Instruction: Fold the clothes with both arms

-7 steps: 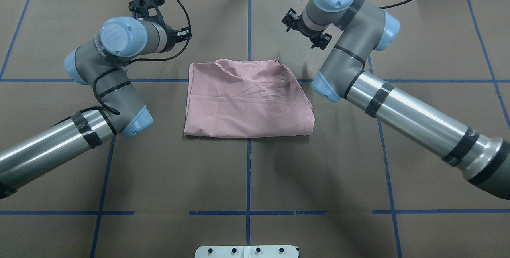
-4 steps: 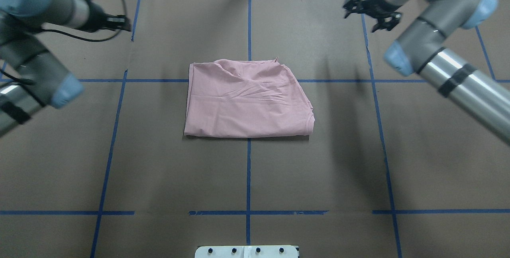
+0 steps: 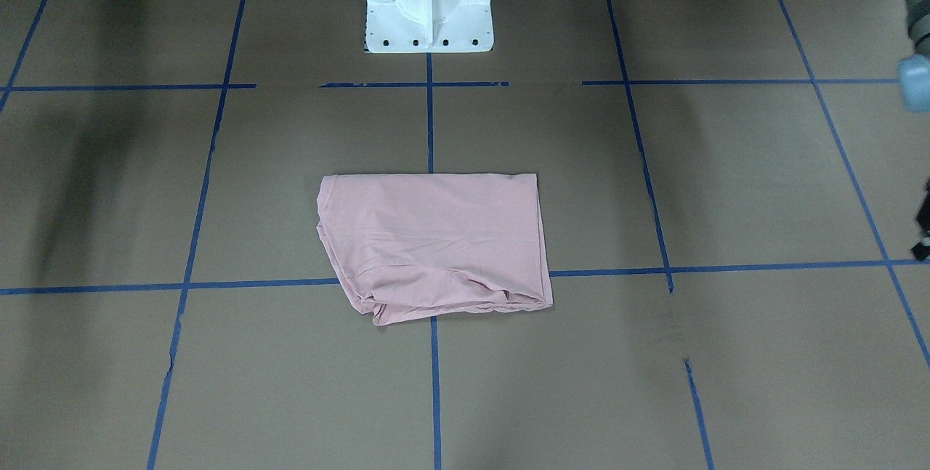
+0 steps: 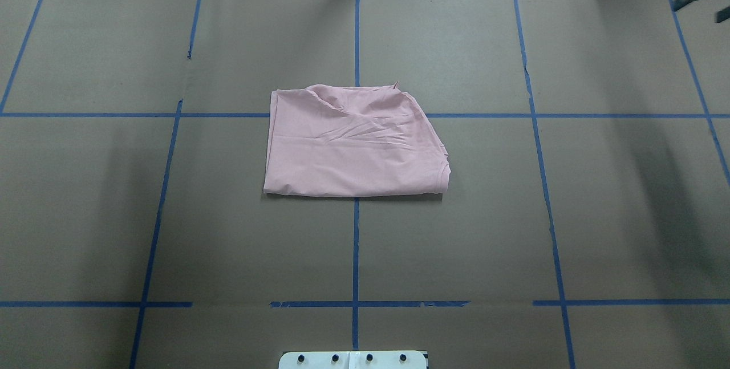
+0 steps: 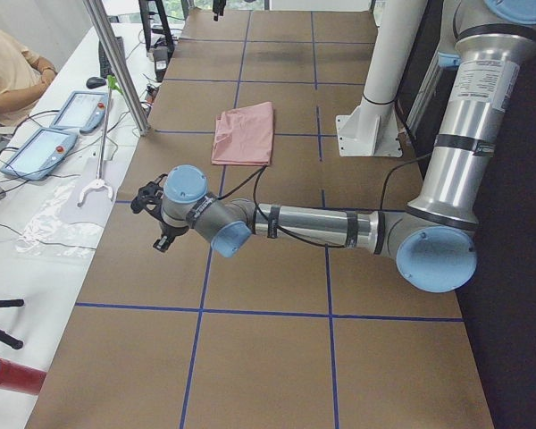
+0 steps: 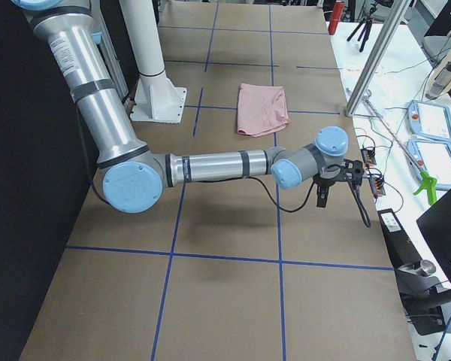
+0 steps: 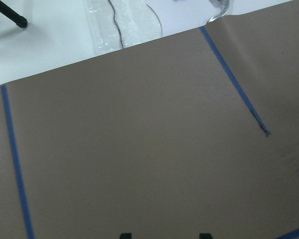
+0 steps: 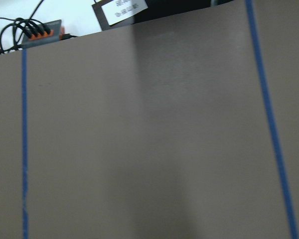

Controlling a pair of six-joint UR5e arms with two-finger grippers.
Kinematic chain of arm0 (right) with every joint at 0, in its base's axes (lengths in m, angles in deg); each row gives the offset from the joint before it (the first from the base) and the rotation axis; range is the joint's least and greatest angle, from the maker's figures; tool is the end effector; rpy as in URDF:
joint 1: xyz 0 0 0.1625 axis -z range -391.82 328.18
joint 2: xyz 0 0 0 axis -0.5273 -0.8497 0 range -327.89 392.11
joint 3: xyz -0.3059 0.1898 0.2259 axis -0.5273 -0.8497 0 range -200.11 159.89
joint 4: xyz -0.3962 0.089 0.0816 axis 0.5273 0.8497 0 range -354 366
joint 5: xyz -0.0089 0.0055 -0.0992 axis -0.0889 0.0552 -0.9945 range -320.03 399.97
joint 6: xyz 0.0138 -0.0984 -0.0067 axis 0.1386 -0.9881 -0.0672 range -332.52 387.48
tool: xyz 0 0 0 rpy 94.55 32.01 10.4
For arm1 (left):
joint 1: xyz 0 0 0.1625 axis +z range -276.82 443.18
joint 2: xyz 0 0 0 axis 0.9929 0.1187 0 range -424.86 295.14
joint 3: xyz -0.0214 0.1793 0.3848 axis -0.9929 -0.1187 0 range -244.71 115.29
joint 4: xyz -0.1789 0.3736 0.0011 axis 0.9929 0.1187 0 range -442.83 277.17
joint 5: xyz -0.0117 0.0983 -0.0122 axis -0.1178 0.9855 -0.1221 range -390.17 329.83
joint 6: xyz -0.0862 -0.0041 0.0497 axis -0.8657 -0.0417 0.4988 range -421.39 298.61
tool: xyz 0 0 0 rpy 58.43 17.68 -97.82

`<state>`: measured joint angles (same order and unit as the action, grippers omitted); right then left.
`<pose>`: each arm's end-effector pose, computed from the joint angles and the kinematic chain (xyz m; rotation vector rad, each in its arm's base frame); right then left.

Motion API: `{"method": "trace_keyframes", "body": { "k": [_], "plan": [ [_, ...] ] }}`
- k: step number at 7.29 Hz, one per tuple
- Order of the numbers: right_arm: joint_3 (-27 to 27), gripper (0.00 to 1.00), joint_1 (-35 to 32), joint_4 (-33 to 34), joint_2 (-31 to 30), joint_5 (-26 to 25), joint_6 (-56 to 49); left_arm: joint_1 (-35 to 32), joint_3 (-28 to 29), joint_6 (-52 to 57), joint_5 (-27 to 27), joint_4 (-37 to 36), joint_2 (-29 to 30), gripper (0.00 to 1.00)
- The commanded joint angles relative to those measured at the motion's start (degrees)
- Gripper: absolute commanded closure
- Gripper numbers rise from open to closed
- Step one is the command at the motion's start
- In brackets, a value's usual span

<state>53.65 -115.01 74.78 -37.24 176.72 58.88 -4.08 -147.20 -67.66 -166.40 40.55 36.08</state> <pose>-0.0180 -0.6629 0.5485 0.1363 -0.8965 0.2170 -0.0329 -0.5956 0.5517 0.5432 0.8225 0.2024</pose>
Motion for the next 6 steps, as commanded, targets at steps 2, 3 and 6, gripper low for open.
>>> {"method": "trace_keyframes", "body": {
  "k": [2,3,6],
  "plan": [
    [9.6,0.0,-6.02,18.87,-7.45,0.71,-23.54,-6.51,-7.49,10.58,-1.5,-26.19,-1.1,0.39],
    [15.48,0.0,-5.5,24.41,-10.52,0.54,-24.8,-6.42,-8.29,10.58,-1.58,-26.61,-3.45,0.33],
    [19.85,0.0,-4.71,25.52,-13.71,-0.08,-24.81,-5.98,-10.39,9.8,-1.49,-26.7,-9.18,0.0]
  ]
}}
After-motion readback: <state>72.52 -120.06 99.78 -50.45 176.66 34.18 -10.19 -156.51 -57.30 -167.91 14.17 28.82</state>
